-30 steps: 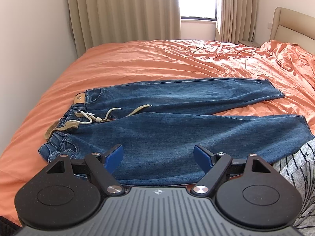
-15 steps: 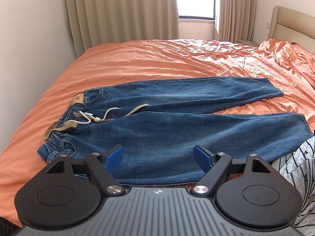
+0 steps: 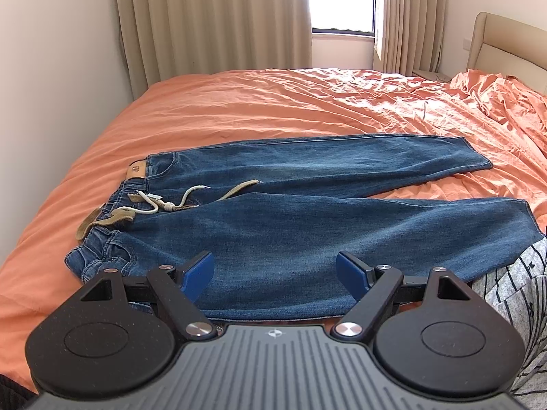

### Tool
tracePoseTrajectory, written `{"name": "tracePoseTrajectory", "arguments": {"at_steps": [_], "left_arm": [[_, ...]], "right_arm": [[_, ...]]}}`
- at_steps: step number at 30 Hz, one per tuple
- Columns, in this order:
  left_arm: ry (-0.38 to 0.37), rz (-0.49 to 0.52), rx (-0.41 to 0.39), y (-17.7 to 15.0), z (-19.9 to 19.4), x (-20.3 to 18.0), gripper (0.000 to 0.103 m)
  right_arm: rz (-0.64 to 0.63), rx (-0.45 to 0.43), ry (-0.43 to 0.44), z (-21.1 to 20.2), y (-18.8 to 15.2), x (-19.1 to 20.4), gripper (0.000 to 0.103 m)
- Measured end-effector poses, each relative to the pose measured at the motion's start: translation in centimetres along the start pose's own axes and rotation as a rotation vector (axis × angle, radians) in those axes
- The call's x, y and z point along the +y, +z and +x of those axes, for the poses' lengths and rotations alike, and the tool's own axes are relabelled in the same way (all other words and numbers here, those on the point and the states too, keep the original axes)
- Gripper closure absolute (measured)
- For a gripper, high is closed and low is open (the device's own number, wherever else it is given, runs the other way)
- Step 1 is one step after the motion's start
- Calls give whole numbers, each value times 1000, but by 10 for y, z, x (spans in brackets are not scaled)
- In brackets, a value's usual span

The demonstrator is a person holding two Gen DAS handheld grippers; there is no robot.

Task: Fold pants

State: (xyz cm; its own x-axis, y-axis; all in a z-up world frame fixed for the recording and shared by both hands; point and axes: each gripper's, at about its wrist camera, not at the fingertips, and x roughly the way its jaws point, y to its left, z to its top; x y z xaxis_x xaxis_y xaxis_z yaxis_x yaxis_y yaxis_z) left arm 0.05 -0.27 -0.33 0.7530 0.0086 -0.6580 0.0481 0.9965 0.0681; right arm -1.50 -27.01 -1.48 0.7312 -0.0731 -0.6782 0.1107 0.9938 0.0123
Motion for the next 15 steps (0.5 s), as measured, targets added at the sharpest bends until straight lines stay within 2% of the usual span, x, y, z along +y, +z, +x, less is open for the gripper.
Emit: {"name": "tracePoseTrajectory", "arguments": {"at_steps": [15], "left_arm": [[1, -3, -3, -2, -1, 1, 8]], "right_arm": [[0, -1, -3, -1, 0, 0, 21]]}}
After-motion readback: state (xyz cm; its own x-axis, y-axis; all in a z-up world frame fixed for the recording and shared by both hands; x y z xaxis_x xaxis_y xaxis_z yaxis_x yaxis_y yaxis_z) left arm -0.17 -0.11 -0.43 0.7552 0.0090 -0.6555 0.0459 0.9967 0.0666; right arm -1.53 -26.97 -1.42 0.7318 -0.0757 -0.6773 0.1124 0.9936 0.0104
